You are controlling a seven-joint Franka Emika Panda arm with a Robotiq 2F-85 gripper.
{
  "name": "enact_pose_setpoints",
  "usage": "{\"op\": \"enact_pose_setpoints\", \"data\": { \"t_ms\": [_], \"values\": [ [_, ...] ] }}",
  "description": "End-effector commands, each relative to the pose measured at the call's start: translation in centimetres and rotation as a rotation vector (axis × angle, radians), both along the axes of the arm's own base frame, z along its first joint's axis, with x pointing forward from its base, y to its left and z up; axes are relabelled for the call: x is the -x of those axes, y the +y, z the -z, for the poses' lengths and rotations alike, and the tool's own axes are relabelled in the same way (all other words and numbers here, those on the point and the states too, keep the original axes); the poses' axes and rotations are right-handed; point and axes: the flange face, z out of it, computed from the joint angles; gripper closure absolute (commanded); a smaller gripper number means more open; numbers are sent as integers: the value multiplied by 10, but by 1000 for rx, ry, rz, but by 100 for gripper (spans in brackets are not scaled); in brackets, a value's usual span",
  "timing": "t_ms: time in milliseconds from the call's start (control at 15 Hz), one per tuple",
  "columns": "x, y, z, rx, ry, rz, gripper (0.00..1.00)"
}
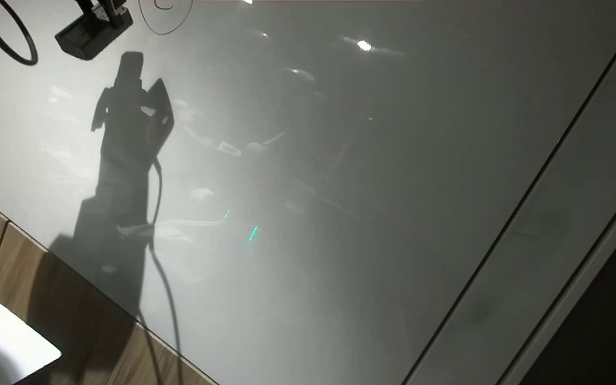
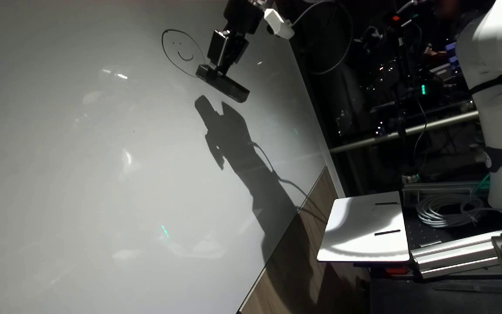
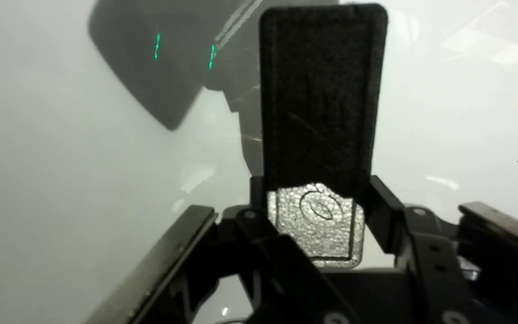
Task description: Erase the drawing on the white board
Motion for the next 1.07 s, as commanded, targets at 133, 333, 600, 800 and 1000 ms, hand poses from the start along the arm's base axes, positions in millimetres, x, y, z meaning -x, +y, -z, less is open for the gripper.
{"op": "enact_pose_setpoints", "data": {
  "t_ms": [133, 333, 600, 800, 1000],
  "values": [
    [-29, 0, 11, 23, -2, 24, 70],
    [-36, 0, -1, 35, -9, 24, 70],
    [-43, -2, -16, 48, -45, 28, 70],
    [-41, -1, -20, 72, -56, 35, 70],
    [-40, -3, -27, 81, -60, 47, 70]
  ]
}}
